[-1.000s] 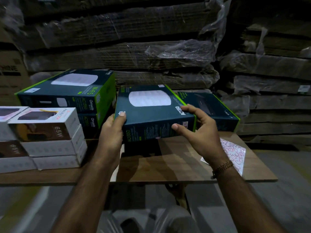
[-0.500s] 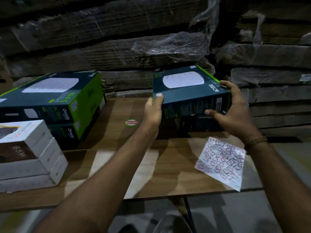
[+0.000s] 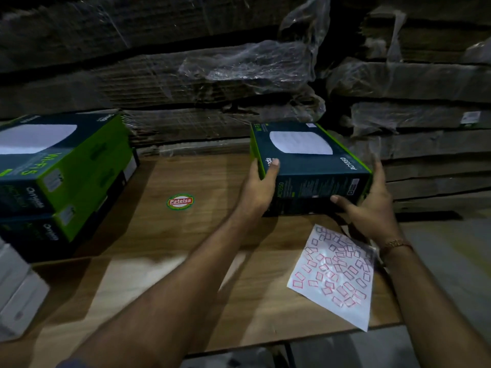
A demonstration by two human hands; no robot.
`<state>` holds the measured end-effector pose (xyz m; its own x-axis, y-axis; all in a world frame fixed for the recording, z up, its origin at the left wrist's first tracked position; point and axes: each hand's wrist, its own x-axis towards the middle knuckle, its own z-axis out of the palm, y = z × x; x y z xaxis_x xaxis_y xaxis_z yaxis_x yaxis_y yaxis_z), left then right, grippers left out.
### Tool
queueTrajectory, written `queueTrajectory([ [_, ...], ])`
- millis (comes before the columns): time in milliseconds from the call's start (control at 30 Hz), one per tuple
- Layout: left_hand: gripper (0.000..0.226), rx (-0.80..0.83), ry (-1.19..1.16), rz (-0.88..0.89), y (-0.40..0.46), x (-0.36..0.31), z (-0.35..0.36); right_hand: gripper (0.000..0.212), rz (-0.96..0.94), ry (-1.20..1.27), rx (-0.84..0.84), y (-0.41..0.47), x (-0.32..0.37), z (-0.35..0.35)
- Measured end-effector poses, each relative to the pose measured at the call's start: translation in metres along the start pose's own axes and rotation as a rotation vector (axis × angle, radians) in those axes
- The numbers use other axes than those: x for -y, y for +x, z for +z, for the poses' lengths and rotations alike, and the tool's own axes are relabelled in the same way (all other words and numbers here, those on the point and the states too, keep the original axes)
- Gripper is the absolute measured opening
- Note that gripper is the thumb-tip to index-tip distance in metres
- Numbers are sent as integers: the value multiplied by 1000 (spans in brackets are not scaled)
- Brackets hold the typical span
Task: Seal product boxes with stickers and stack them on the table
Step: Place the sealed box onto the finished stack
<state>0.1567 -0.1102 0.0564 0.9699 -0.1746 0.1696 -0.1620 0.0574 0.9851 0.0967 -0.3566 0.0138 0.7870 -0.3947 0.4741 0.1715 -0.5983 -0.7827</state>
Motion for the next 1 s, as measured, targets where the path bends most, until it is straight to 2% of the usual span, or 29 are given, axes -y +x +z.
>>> queueTrajectory([
  [67,46,73,-8,65,-5,11,-4,133,28,17,-35,2,-11,4],
  [167,74,119,97,164,-9,37,-12,120,16,47,-65,-3,-14,9],
  [300,75,59,365,269,-1,70,-15,93,19,60,-33,-12,-17,15],
  [467,87,63,384,249,7,77,-14,65,69,64,-17,-9,-25,14],
  [600,91,-40,513,262,6,78,-9,47,29,77,-80,-6,-22,16],
  [867,86,-206,599,281,5,78,-3,43,49,138,-146,1,-29,17],
  [1000,94,-174,498,245,5,80,-5,42,39,120,-154,2,-31,17],
])
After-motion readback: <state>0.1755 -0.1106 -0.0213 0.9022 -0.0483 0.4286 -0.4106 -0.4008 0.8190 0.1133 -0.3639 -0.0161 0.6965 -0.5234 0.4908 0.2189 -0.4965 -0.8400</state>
